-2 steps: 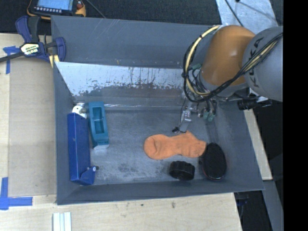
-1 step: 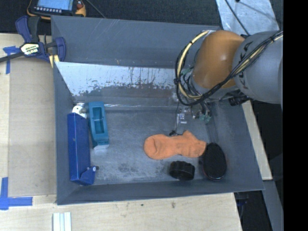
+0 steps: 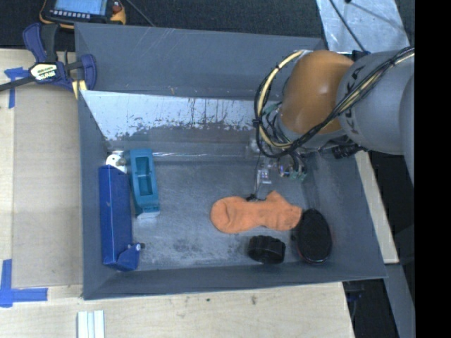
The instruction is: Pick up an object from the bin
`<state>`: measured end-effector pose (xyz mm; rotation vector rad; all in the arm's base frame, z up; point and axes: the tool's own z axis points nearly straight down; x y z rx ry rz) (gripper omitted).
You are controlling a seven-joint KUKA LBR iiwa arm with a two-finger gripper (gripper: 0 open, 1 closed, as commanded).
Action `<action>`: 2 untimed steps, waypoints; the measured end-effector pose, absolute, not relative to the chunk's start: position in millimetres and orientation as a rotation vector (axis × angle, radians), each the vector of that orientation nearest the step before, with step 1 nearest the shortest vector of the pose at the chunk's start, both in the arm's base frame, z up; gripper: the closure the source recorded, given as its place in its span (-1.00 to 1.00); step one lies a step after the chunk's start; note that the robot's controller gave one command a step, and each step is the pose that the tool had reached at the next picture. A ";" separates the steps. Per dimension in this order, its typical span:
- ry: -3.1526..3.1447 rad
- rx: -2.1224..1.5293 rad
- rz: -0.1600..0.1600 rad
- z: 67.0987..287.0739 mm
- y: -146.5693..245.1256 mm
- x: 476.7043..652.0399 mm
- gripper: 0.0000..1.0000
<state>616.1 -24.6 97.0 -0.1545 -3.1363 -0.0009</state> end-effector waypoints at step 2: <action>-3.124 -0.349 0.001 168.1 -37.9 596.1 -1.00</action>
Offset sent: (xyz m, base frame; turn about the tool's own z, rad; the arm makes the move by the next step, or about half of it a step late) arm -0.0194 -0.0116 0.1028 0.0154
